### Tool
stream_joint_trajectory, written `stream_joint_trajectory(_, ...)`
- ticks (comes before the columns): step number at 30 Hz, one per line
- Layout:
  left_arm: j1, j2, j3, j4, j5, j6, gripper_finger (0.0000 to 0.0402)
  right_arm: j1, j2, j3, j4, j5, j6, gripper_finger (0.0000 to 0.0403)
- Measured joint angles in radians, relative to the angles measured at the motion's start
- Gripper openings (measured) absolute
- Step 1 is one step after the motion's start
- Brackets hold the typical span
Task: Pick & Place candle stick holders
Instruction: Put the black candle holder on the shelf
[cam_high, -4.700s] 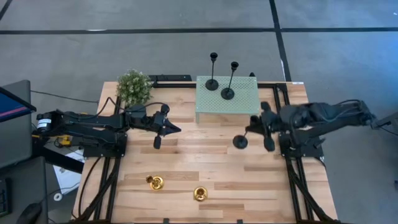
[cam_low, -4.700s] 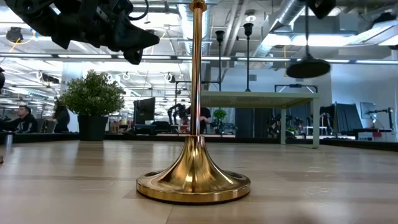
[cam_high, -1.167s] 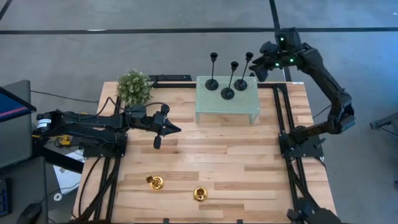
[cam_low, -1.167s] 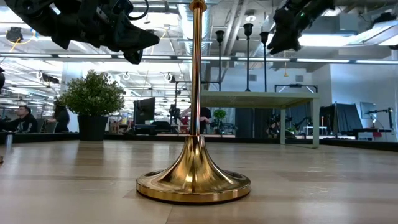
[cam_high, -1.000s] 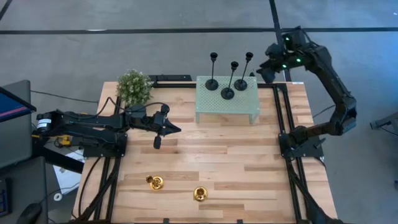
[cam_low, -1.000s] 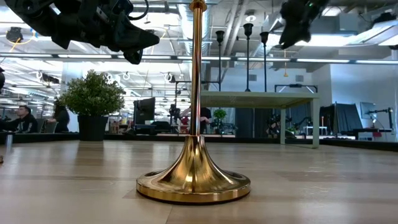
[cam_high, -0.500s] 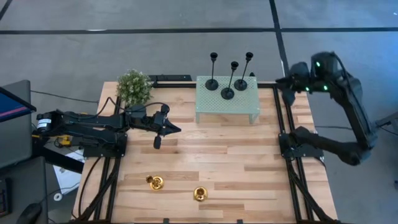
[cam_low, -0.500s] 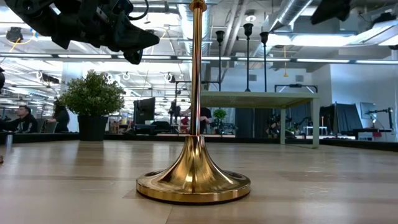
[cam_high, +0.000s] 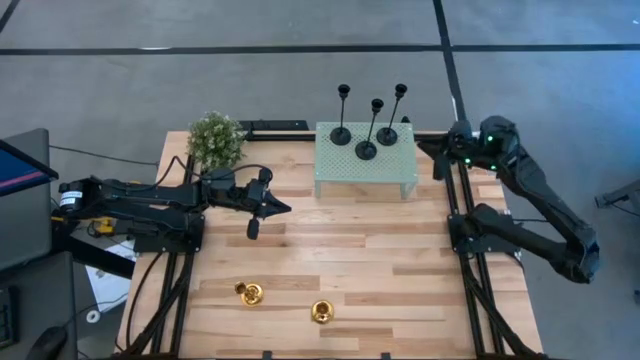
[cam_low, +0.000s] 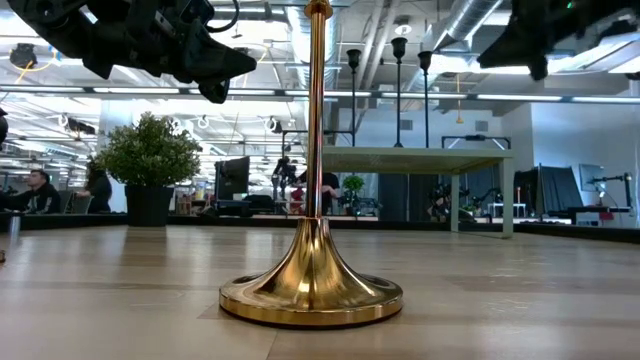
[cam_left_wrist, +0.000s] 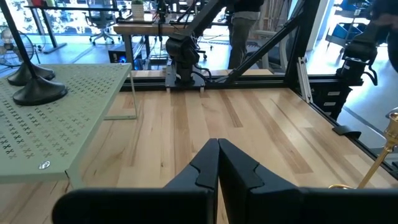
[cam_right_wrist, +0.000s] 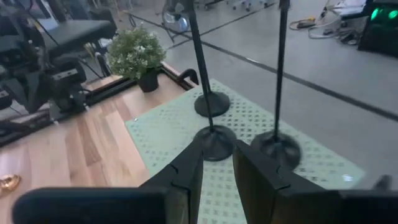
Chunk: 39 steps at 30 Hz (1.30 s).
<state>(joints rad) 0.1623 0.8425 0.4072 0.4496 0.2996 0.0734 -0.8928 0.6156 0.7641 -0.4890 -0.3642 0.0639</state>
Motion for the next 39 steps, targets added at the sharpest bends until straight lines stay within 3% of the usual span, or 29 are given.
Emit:
stream_joint_trajectory(3,0.000,0.000,0.000,0.000,0.000,0.000,0.0008,0.027,-0.001,-0.072,0.122,0.033,0.016,0.0078)
stream_joint_trajectory(6,0.000,0.000,0.000,0.000,0.000,0.000,0.0008,0.072,-0.002,-0.118,0.188,0.140,0.016,0.0071)
stream_joint_trajectory(14,0.000,0.000,0.000,0.000,0.000,0.000,0.0008,0.267,-0.048,-0.219,0.245,0.375,0.049,0.0051)
stream_joint_trajectory(19,0.000,0.000,0.000,0.000,0.000,0.000,0.0008,0.401,-0.088,-0.233,0.224,0.636,0.030,0.0045)
stream_joint_trajectory(22,0.000,0.000,0.000,0.000,0.000,0.000,0.0008,0.444,-0.087,-0.234,0.271,0.720,-0.071,0.0043)
stream_joint_trajectory(27,0.000,0.000,0.000,0.000,0.000,0.000,0.0008,0.455,-0.078,-0.233,0.363,0.658,-0.165,0.0038)
stream_joint_trajectory(32,0.000,0.000,0.000,-0.003,0.000,0.000,0.0008,0.463,0.025,-0.233,0.457,0.522,-0.099,0.0037)
stream_joint_trajectory(39,0.000,0.000,0.000,-0.005,0.000,0.000,0.0008,0.476,0.220,-0.233,0.610,0.572,-0.083,0.0037)
